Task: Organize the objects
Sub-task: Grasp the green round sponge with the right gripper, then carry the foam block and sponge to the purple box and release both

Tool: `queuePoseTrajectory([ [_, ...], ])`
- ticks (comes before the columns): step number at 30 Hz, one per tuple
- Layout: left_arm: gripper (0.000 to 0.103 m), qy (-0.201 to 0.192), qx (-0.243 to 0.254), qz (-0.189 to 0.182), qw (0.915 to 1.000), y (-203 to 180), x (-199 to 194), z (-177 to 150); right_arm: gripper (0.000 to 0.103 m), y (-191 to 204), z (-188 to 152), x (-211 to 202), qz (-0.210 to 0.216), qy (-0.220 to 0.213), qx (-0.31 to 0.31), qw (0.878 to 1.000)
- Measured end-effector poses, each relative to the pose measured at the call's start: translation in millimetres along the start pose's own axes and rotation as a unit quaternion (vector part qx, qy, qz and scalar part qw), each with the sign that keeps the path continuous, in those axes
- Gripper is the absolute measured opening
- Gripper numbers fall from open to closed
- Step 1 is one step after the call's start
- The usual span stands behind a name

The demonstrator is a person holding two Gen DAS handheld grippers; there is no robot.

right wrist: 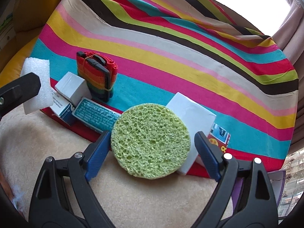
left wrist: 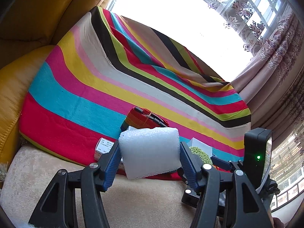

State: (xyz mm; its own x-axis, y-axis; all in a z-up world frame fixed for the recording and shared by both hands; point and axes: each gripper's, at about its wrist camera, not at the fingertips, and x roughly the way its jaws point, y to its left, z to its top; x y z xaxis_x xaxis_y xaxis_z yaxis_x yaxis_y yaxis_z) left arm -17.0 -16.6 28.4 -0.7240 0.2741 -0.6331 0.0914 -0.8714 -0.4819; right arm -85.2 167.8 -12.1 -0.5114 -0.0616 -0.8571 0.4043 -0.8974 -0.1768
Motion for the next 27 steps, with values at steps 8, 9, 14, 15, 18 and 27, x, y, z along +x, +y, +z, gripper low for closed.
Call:
queuePoseTrajectory([
  [8, 0.061, 0.002, 0.004, 0.003, 1.0000, -1, 1, -2, 0.084, -6, -5, -5, 0.003, -0.013, 0.005, 1.000],
  [9, 0.061, 0.002, 0.006, 0.004, 1.0000, -2, 1, -2, 0.084, -6, -6, -6, 0.004, -0.015, 0.005, 1.000],
  [14, 0.061, 0.000, 0.026, 0.011, 0.9996, -9, 2, -4, 0.084, -13, -12, -17, 0.001, -0.042, 0.026, 0.999],
  [15, 0.061, 0.000, 0.030, 0.013, 0.9995, -11, 2, -4, 0.084, -16, -13, -20, 0.002, -0.047, 0.033, 0.998],
  [18, 0.061, 0.002, 0.046, 0.019, 0.9988, -17, 2, -5, 0.084, -28, -19, -32, 0.006, -0.069, 0.065, 0.995],
  [27, 0.061, 0.010, 0.105, 0.016, 0.9943, -54, -2, -14, 0.084, -64, -55, -66, -0.012, -0.101, 0.142, 0.985],
])
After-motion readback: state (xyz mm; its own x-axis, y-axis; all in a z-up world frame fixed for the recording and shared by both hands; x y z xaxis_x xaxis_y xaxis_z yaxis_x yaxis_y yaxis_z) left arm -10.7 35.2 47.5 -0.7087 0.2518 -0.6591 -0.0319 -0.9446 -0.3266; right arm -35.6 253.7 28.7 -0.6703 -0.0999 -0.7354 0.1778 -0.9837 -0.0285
